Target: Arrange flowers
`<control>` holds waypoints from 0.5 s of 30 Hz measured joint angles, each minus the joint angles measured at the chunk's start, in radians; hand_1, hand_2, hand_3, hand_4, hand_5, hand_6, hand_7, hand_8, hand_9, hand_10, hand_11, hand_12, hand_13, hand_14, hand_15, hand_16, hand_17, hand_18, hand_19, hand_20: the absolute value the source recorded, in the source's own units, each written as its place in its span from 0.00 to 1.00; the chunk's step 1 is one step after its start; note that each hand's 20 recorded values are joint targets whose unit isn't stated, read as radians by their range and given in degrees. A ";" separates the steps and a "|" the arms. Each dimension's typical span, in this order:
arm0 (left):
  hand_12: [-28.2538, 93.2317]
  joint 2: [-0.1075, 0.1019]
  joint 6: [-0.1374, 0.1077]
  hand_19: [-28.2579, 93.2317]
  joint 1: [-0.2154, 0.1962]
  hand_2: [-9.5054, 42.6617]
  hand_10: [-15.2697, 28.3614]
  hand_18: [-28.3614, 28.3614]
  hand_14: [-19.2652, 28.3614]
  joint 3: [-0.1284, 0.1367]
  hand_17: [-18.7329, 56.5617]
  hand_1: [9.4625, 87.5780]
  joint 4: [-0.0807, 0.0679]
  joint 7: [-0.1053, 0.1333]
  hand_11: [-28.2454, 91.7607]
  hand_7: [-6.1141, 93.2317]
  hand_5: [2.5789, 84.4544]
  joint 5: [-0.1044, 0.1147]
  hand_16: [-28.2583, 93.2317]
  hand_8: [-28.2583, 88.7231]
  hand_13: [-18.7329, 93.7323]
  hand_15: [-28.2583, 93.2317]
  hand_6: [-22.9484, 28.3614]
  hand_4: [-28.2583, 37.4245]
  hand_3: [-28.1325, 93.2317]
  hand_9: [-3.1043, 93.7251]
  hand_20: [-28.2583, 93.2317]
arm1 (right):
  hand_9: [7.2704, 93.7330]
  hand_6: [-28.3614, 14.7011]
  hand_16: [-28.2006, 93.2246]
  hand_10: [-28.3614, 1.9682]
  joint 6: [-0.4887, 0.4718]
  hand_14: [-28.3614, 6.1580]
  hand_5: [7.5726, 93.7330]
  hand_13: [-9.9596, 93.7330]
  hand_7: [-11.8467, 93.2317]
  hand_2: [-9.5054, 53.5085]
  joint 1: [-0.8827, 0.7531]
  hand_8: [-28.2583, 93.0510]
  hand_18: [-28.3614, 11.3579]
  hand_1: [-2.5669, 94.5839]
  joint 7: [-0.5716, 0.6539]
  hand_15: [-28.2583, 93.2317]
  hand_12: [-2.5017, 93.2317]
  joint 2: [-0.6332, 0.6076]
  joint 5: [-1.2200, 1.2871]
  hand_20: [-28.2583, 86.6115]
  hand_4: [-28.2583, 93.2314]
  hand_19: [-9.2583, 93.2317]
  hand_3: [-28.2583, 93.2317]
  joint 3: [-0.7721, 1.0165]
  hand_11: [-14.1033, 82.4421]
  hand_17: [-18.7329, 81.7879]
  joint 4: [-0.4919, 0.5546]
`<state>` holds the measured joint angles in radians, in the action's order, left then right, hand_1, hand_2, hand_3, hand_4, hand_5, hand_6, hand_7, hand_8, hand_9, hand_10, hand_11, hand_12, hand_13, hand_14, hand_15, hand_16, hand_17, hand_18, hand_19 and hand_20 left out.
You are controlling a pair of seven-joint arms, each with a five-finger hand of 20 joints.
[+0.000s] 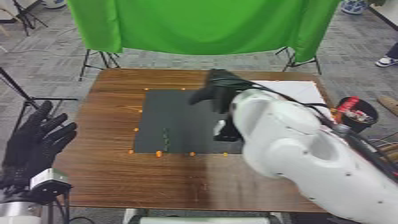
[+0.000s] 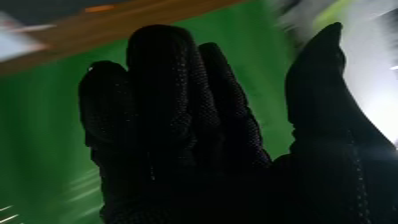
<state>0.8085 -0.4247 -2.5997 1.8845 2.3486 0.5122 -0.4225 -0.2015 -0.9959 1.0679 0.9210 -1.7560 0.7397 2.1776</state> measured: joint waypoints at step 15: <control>0.32 -0.128 -0.028 0.68 -0.069 0.32 0.77 1.00 0.96 -0.043 0.16 0.26 0.001 0.179 0.43 0.14 0.35 0.106 0.14 0.18 0.33 0.66 0.57 0.12 0.75 0.31 0.21 | 0.77 0.20 0.34 0.16 0.074 0.45 0.63 0.86 0.18 0.16 -0.464 0.18 0.47 0.38 0.215 0.81 0.23 -0.324 -0.109 0.34 0.08 1.00 0.80 0.359 0.54 0.86 0.002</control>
<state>0.6809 -0.4529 -2.6690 1.8418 2.3491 0.6916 -0.3165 -0.1277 -1.4600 1.2831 0.5973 -1.8651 1.0984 2.1791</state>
